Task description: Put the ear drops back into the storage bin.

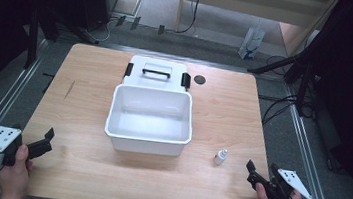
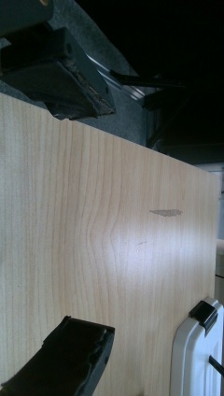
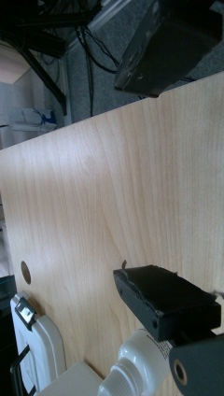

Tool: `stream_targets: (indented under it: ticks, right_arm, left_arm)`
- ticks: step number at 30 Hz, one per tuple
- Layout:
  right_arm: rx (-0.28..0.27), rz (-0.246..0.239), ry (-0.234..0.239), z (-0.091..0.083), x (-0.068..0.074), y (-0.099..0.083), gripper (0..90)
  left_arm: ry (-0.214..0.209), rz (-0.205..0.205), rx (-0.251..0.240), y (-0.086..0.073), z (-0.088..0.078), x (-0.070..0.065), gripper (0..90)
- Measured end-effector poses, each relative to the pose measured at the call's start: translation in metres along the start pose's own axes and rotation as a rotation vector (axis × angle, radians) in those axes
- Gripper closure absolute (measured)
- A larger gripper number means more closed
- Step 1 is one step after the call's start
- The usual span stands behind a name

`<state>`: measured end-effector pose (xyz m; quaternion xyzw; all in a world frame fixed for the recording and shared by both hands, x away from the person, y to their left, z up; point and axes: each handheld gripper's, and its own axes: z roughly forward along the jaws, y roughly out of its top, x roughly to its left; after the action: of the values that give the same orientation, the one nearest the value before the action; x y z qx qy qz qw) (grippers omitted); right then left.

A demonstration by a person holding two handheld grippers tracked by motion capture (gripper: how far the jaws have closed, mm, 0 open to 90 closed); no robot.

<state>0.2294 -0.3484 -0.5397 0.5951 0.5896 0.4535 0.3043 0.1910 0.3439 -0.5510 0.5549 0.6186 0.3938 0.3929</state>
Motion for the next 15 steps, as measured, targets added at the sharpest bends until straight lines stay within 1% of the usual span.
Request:
stream_targets:
  ticks: [1, 3, 4, 5, 6, 7, 8, 9, 10, 11, 14, 15]
  right_arm:
    - [0.005, 0.007, 0.004, 0.001, -0.001, 0.000, 10.7]
    - [0.042, -0.002, 0.004, 0.003, -0.001, 0.002, 12.8]
    - [0.042, -0.002, 0.004, 0.003, -0.001, 0.002, 12.8]
    - [0.094, -0.031, 0.010, 0.006, 0.002, 0.002, 13.1]
    - [0.123, -0.047, 0.006, 0.008, 0.004, 0.002, 13.1]
    - [0.139, -0.060, 0.013, 0.009, 0.005, 0.003, 13.3]
    - [0.139, -0.060, 0.013, 0.009, 0.005, 0.003, 13.3]
    - [0.185, -0.081, 0.016, 0.012, 0.009, 0.006, 13.7]
    - [0.206, -0.091, 0.018, 0.013, 0.011, 0.007, 13.9]
    - [0.234, -0.111, 0.021, 0.013, 0.014, 0.010, 14.5]
    - [0.335, -0.160, 0.013, 0.018, 0.018, 0.017, 15.9]
    - [0.392, -0.190, 0.012, 0.020, 0.020, 0.022, 16.3]
  left_arm:
    - [-0.002, 0.003, 0.001, 0.000, 0.000, 0.000, 0.0]
    - [-0.003, 0.006, 0.004, 0.000, 0.001, -0.001, 0.0]
    - [-0.003, 0.006, 0.004, 0.000, 0.001, -0.001, 0.0]
    - [-0.008, 0.007, 0.005, 0.000, 0.001, -0.001, 0.0]
    - [-0.008, 0.007, 0.005, 0.000, 0.001, -0.001, 0.0]
    - [-0.014, 0.010, 0.010, 0.000, 0.001, -0.001, 0.0]
    - [-0.014, 0.010, 0.010, 0.000, 0.001, -0.001, 0.0]
    - [-0.014, 0.011, 0.010, 0.000, 0.001, -0.002, 0.0]
    - [-0.013, 0.015, 0.010, 0.000, 0.001, -0.002, 0.0]
    - [-0.013, 0.017, 0.011, 0.000, 0.001, -0.002, 0.0]
    - [-0.012, 0.023, 0.012, 0.000, 0.001, -0.002, 0.0]
    - [-0.012, 0.025, 0.014, 0.000, 0.001, -0.002, 0.0]
